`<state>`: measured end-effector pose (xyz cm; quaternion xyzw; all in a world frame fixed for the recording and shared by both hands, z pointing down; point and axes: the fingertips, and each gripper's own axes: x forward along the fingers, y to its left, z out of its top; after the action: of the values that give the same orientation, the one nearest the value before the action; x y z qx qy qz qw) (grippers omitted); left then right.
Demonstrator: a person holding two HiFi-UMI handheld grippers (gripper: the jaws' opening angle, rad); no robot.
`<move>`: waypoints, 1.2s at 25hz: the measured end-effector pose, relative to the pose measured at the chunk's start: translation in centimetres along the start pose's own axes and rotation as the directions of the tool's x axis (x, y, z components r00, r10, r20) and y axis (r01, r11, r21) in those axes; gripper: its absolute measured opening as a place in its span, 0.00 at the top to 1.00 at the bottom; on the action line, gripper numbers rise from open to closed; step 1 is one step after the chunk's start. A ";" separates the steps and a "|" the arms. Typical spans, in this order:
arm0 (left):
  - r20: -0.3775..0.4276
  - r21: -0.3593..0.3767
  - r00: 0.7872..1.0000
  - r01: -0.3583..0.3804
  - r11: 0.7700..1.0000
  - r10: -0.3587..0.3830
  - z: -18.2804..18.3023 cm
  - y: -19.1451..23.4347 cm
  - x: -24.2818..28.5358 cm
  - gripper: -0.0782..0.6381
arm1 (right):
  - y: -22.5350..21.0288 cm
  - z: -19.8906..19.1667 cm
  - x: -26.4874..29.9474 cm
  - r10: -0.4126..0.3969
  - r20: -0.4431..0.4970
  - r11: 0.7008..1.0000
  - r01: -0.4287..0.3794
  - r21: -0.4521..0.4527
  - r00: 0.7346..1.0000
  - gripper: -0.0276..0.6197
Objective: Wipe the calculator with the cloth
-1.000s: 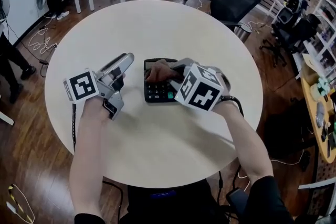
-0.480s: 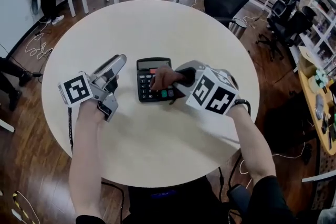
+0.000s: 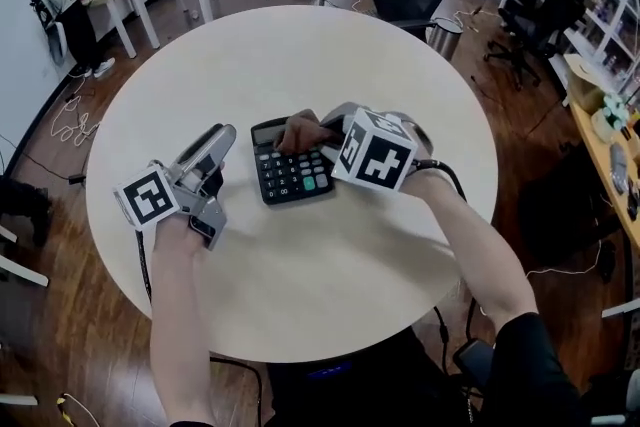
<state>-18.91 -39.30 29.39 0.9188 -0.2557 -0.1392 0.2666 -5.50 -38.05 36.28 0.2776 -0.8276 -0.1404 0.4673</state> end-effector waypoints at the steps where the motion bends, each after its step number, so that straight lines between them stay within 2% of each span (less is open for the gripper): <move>1: -0.003 0.004 1.000 0.000 1.000 0.000 0.0 0.0 0.0 0.64 | 1.0 -0.2 -0.4 0.019 -0.005 1.000 -0.019 -0.015 1.000 0.86; 5: 0.003 -0.003 1.000 -0.001 1.000 0.001 0.0 0.1 -0.1 0.64 | 5.5 -0.8 -2.5 0.103 -0.026 0.991 -0.105 -0.087 0.994 0.86; 8: 0.008 -0.008 1.000 0.006 1.000 -0.006 0.0 0.0 0.0 0.64 | 8.9 -1.0 -4.3 0.207 -0.045 0.965 -0.211 -0.154 0.977 0.86; 10: 0.006 -0.011 1.000 0.002 1.000 -0.002 0.0 0.0 0.0 0.64 | 9.1 -0.2 -5.2 0.244 -0.010 0.958 -0.242 -0.156 0.970 0.86; 12: 0.004 -0.019 1.000 -0.005 1.000 0.005 0.0 -0.1 0.0 0.64 | 6.2 1.0 -5.2 0.171 0.044 0.980 -0.166 -0.108 0.984 0.86; 14: 0.003 -0.022 1.000 -0.008 1.000 0.008 -0.1 0.0 -0.1 0.64 | 1.8 1.7 -4.1 0.032 0.066 0.999 -0.030 -0.038 0.997 0.86; 16: 0.003 -0.021 1.000 -0.008 1.000 0.008 -0.3 0.0 -0.2 0.64 | -1.4 1.9 -2.3 -0.059 0.056 0.998 0.059 0.008 0.997 0.86; 17: 0.004 -0.020 1.000 -0.006 1.000 0.006 -0.5 0.0 -0.2 0.64 | -2.1 1.7 -1.3 -0.071 0.046 0.997 0.070 0.014 0.996 0.86; 20: 0.003 -0.012 1.000 0.012 1.000 -0.012 -0.9 -0.5 0.0 0.64 | -1.4 0.6 0.5 -0.036 0.006 0.999 0.036 -0.017 0.999 0.86; 24: -0.019 0.016 1.000 0.018 1.000 -0.018 -0.9 -0.6 0.2 0.64 | 2.1 -0.2 -0.7 0.025 -0.001 0.998 -0.025 -0.050 1.000 0.86; 27: -0.042 0.076 0.999 -0.025 0.997 0.028 -0.7 -0.1 0.1 0.64 | 5.3 -0.5 -2.5 0.069 0.005 0.994 -0.069 -0.080 0.998 0.86; 30: -0.076 0.134 0.997 -0.015 0.991 0.025 -1.0 -0.6 0.6 0.64 | 9.1 -0.5 -4.5 0.135 0.008 0.983 -0.133 -0.128 0.991 0.86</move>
<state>-17.77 -38.74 29.82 0.9366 -0.2631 -0.0834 0.2158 -6.20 -28.07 37.93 0.1901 -0.8375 -0.1633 0.4856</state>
